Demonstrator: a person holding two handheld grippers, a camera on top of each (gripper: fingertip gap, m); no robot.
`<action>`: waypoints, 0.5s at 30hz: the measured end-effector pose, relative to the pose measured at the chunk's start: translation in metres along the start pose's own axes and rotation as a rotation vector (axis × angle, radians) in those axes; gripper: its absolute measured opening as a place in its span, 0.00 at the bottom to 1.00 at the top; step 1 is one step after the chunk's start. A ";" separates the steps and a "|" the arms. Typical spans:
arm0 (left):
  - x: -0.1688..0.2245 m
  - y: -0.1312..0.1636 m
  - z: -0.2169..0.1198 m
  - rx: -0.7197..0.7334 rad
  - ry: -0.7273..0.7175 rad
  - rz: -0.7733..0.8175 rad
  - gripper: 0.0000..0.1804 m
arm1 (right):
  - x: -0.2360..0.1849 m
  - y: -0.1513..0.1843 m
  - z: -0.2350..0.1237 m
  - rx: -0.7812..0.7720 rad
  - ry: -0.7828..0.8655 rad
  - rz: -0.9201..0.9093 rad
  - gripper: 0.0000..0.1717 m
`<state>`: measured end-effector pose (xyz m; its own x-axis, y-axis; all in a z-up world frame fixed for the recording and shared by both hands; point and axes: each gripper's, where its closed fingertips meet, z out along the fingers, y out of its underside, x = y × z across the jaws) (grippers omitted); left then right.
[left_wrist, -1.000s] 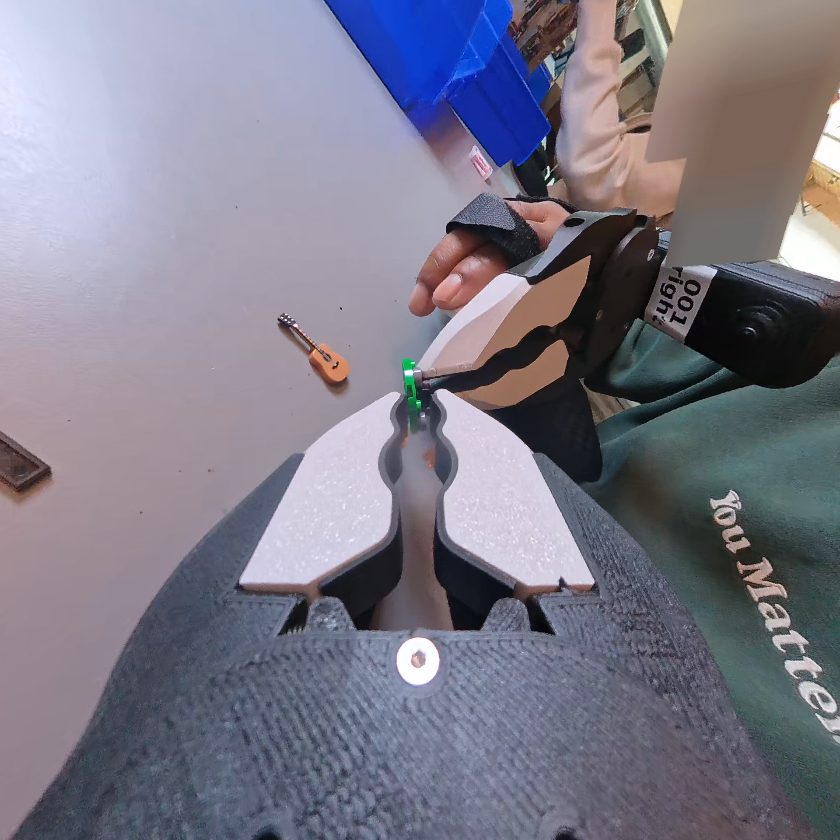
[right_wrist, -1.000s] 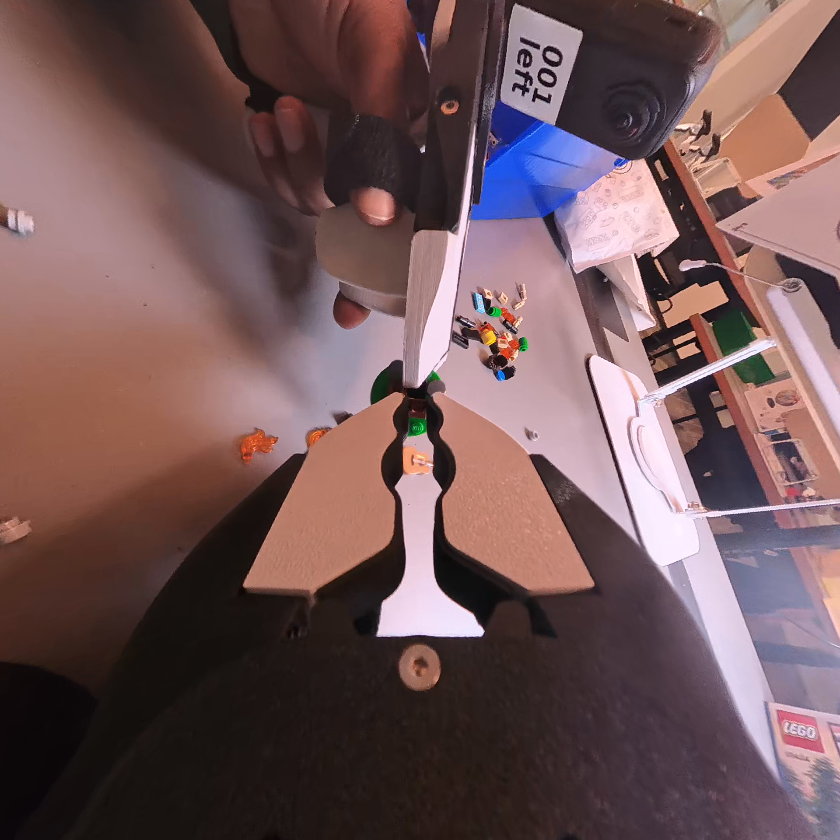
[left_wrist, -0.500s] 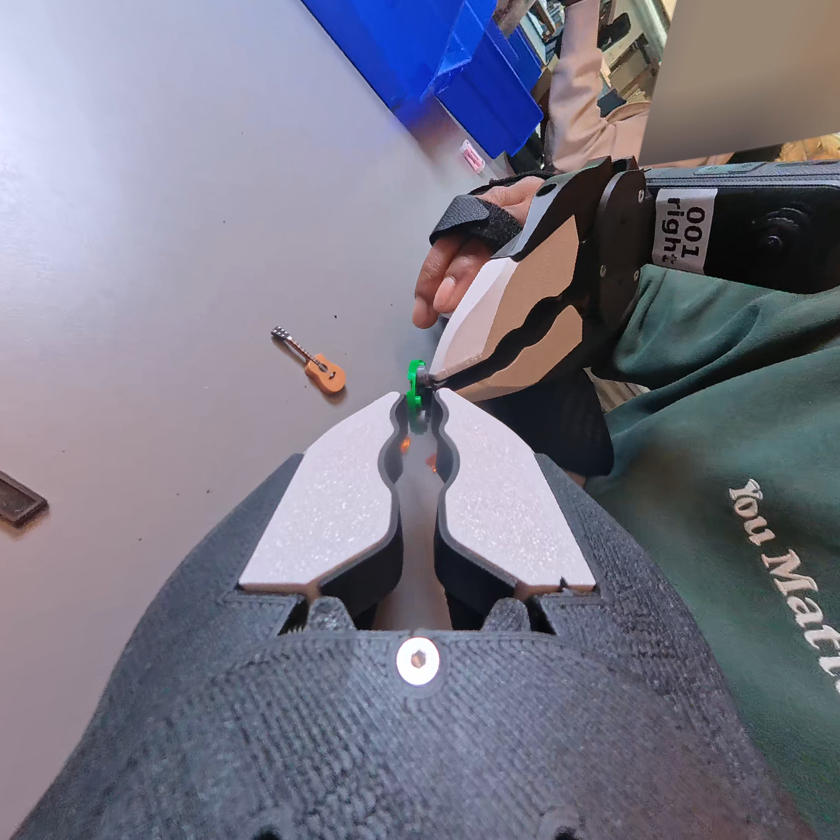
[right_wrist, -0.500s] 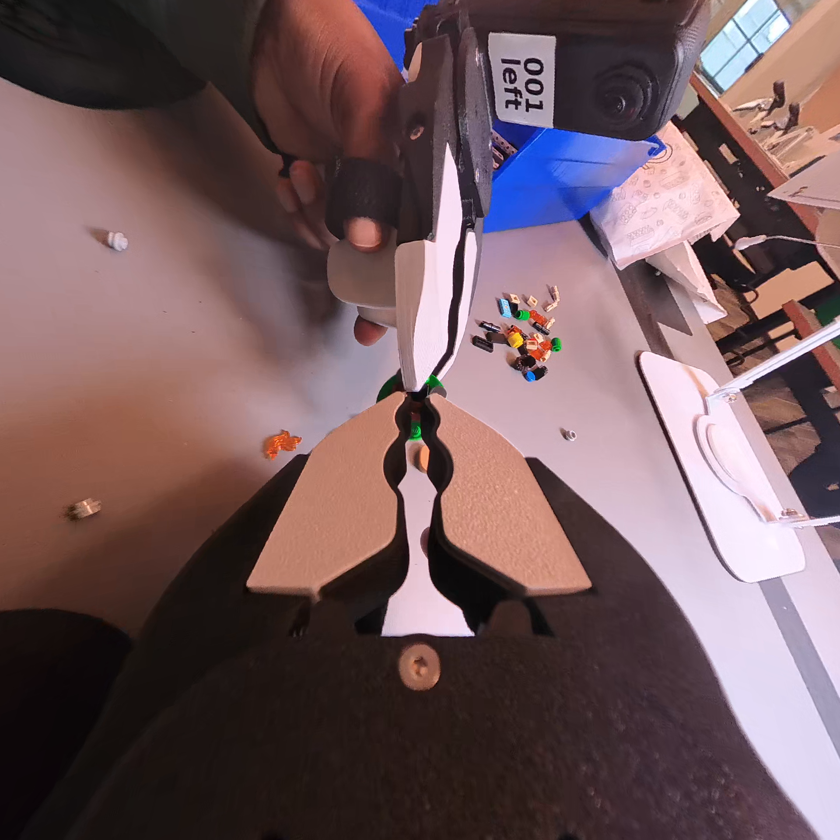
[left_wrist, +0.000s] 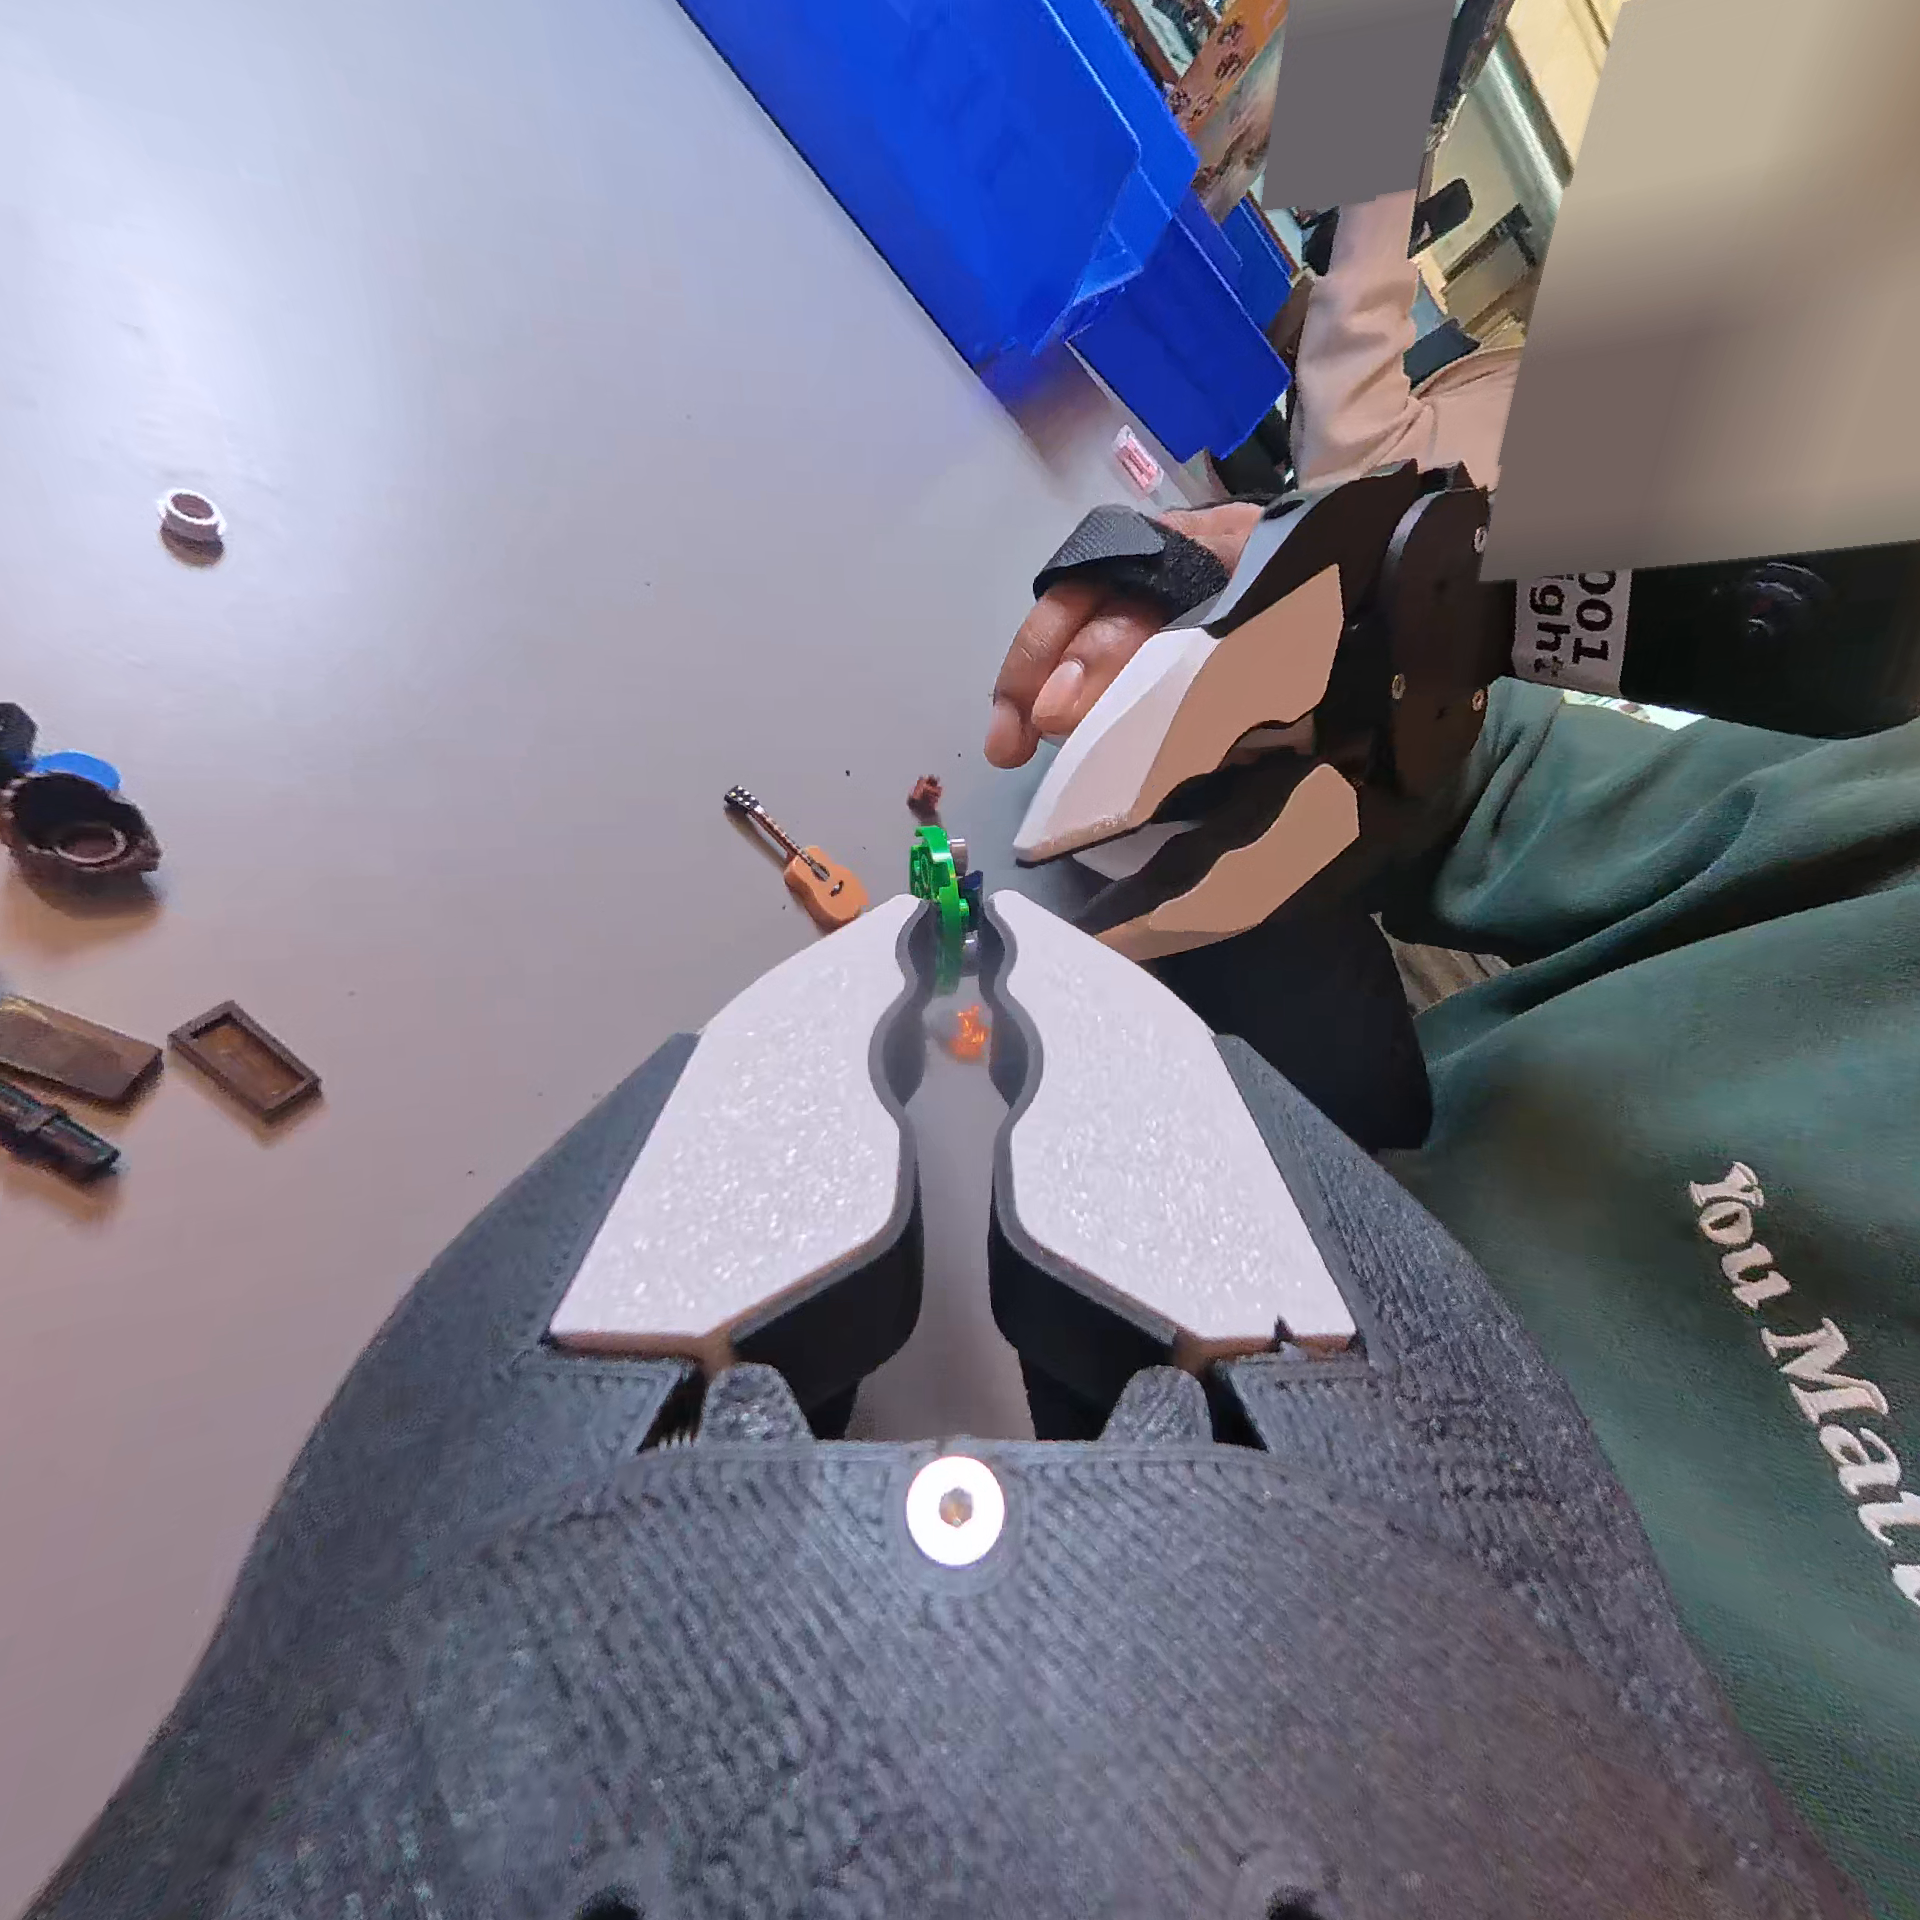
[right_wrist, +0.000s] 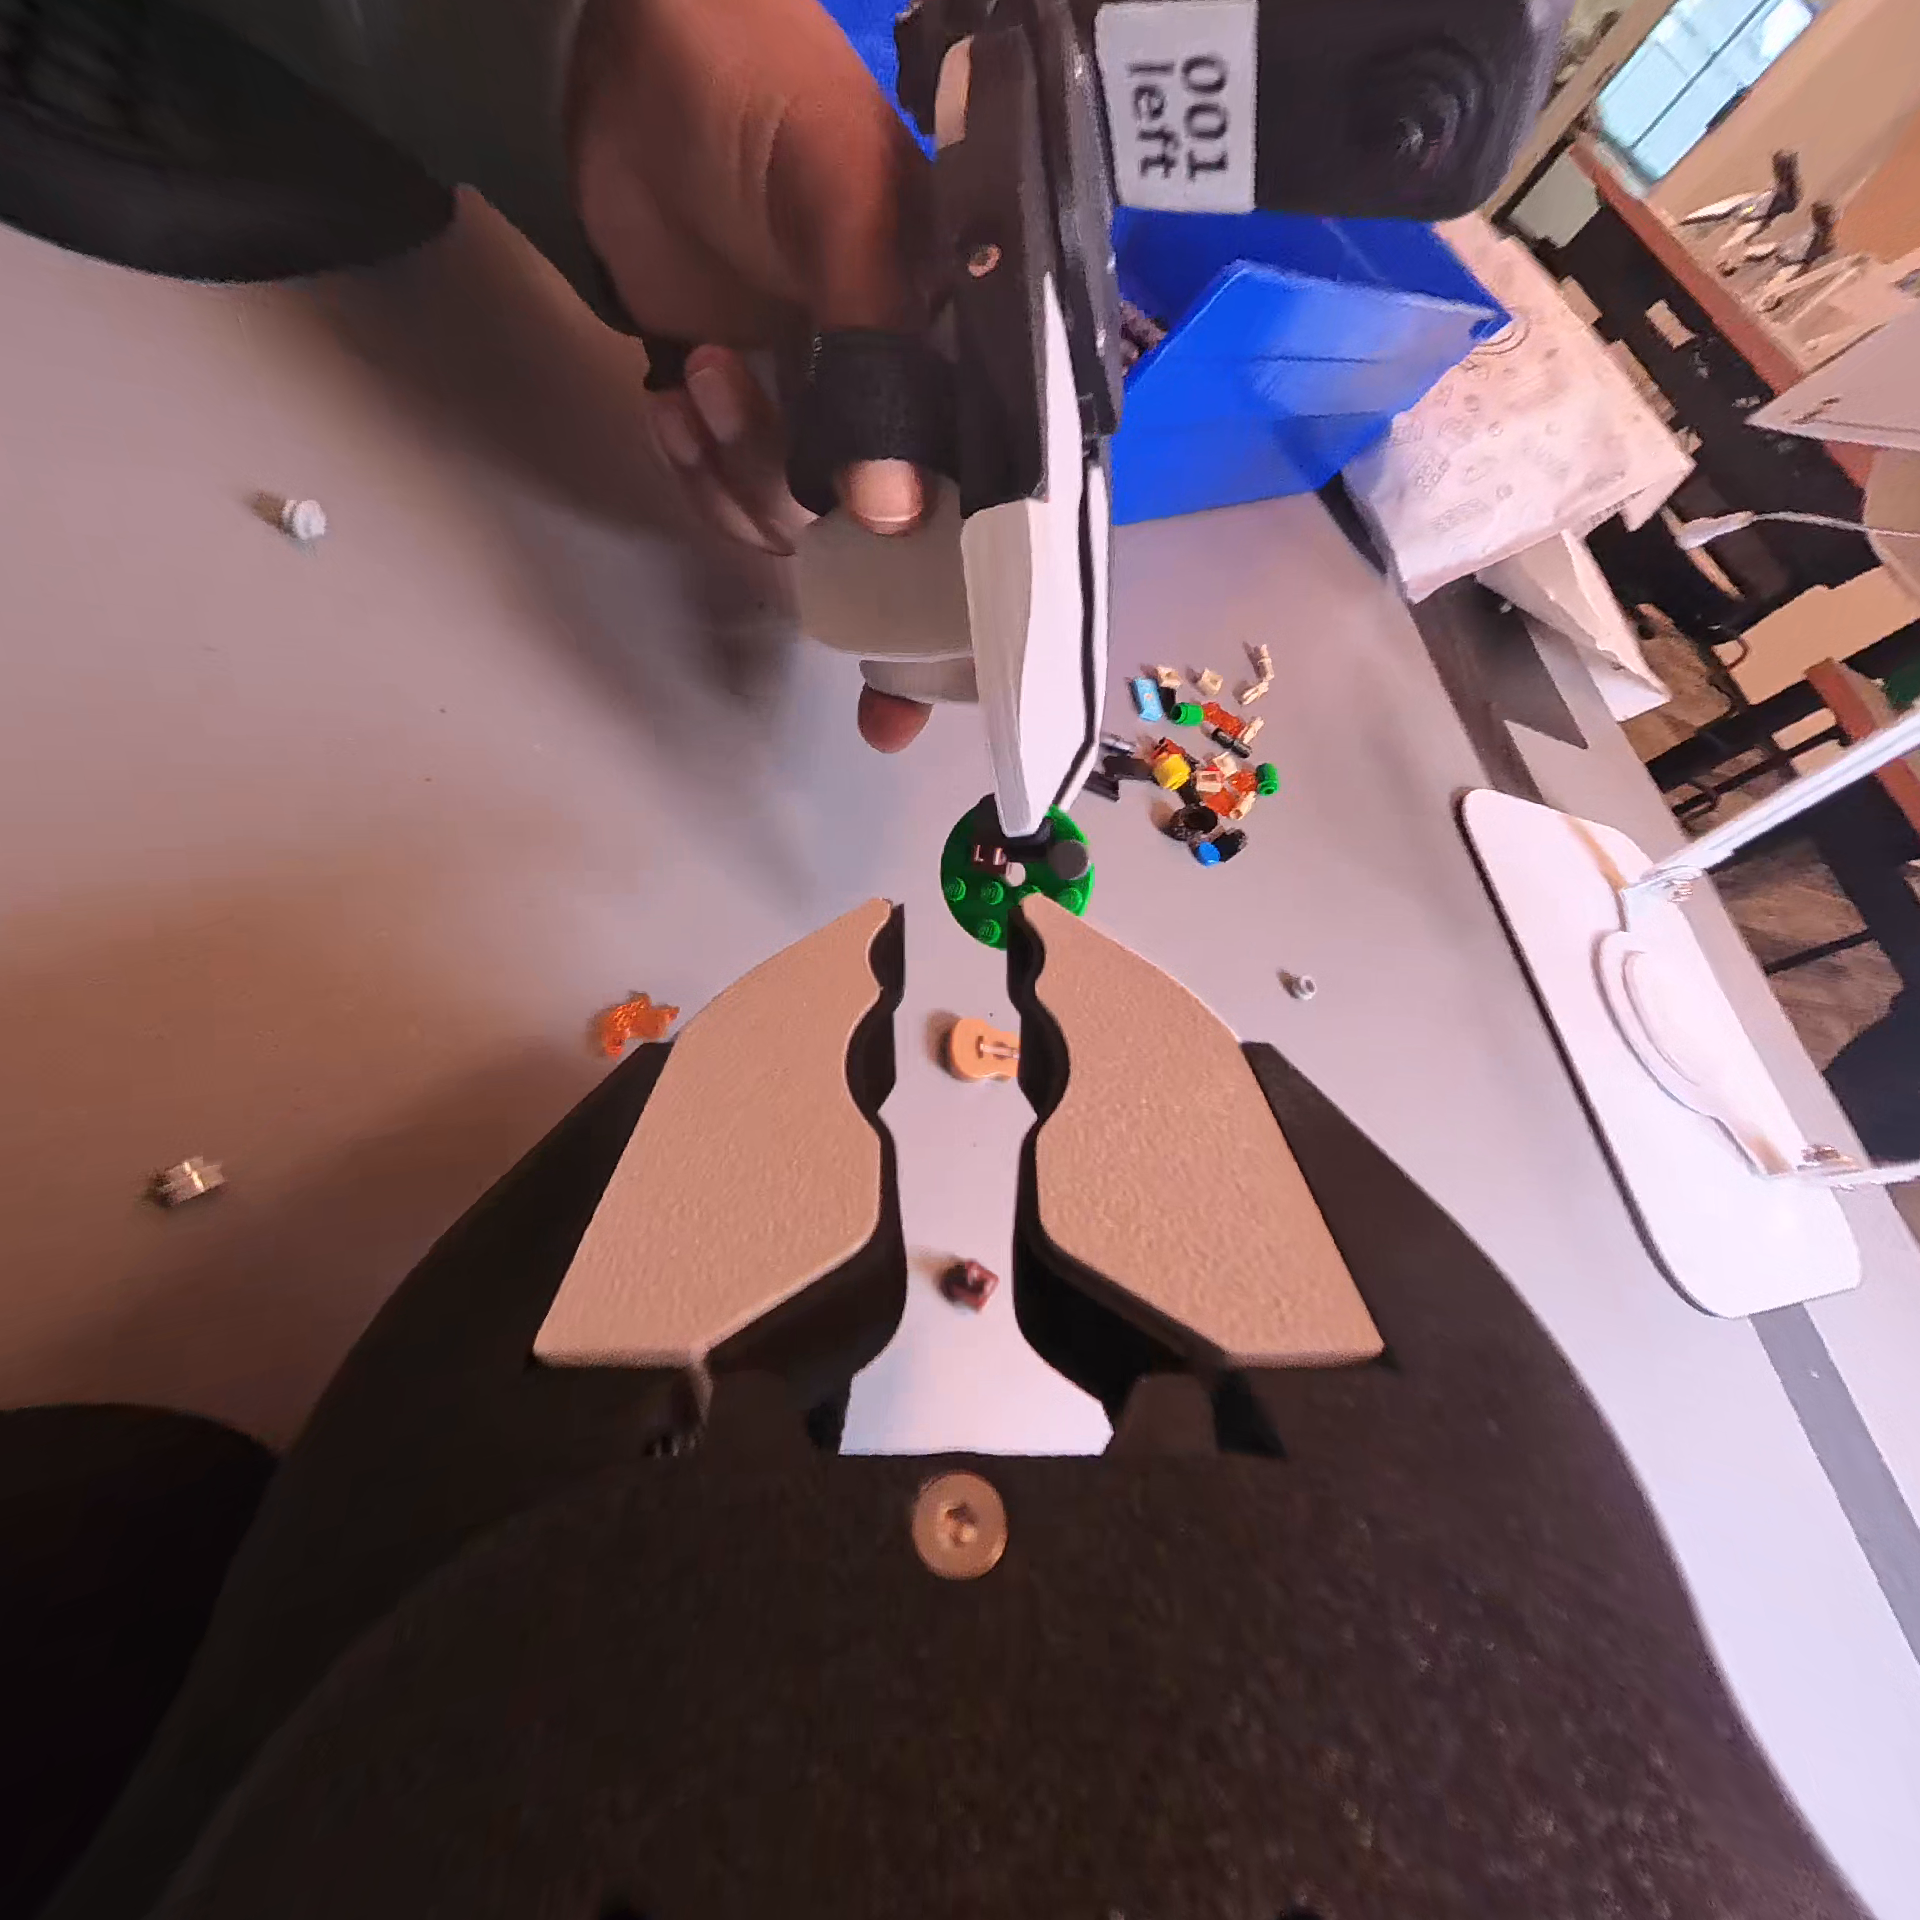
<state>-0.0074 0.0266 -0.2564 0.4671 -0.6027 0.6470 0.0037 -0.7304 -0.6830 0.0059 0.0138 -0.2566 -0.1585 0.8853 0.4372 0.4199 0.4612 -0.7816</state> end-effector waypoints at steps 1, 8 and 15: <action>0.001 0.001 0.001 -0.005 0.006 0.001 0.04 | 0.001 0.002 0.000 -0.008 -0.006 0.007 0.11; 0.015 0.013 0.011 -0.055 0.070 0.024 0.04 | 0.010 0.000 0.000 0.012 0.016 0.053 0.13; 0.019 0.020 0.013 -0.098 0.060 0.095 0.04 | -0.003 0.003 0.002 -0.019 -0.022 -0.068 0.08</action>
<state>0.0132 0.0053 -0.2625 0.4079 -0.6867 0.6017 -0.1260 -0.6950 -0.7078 0.0059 0.0129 -0.2612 -0.2071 0.8531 0.4789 0.4247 0.5193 -0.7415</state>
